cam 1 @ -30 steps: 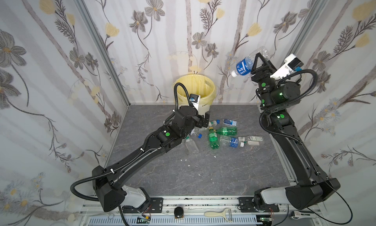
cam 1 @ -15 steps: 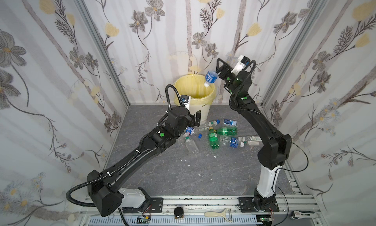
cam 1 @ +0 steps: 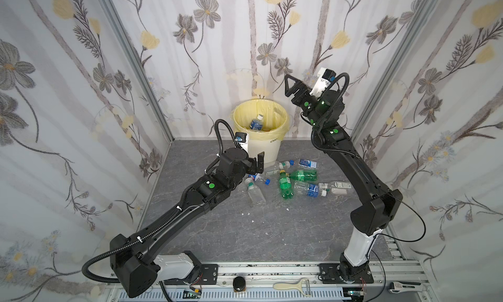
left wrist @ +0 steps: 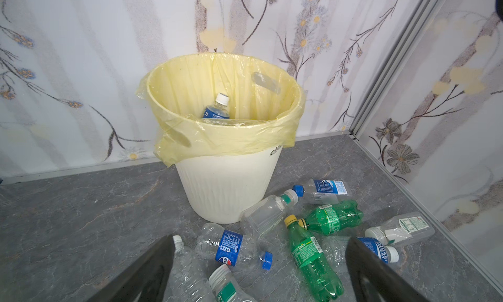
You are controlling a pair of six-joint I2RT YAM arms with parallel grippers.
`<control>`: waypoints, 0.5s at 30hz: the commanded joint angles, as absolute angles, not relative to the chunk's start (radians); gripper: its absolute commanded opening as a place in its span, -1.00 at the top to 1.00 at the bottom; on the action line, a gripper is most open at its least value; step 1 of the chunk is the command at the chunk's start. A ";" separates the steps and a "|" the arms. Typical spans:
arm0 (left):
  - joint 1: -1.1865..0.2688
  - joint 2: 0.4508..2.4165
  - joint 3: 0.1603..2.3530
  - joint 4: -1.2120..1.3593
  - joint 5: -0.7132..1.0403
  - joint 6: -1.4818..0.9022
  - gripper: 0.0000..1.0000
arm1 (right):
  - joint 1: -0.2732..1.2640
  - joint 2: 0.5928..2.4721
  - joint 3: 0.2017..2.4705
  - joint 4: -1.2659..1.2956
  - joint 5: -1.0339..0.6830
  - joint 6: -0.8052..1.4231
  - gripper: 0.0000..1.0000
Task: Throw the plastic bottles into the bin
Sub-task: 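Open the right gripper over the bin to drop the water bottle, then lower the left gripper onto the clear unlabeled bottle while the right gripper lowers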
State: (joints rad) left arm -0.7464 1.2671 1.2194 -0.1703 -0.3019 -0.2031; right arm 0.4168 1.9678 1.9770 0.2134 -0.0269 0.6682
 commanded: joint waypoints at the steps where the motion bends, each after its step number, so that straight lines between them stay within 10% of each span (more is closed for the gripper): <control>1: -0.741 1.239 1.207 -0.161 -0.312 -0.256 -1.00 | 0.413 1.918 1.924 0.228 -0.037 0.653 -0.99; 15: -0.633 1.244 1.065 -0.200 -0.265 -0.498 -1.00 | 0.408 1.609 1.447 0.239 -0.067 0.559 -0.99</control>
State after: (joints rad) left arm -0.6624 1.2339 1.0885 -0.1833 -0.3019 -0.3901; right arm 0.4046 1.6417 1.5074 0.2352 -0.0391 0.5995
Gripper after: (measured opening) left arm 0.998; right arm 0.995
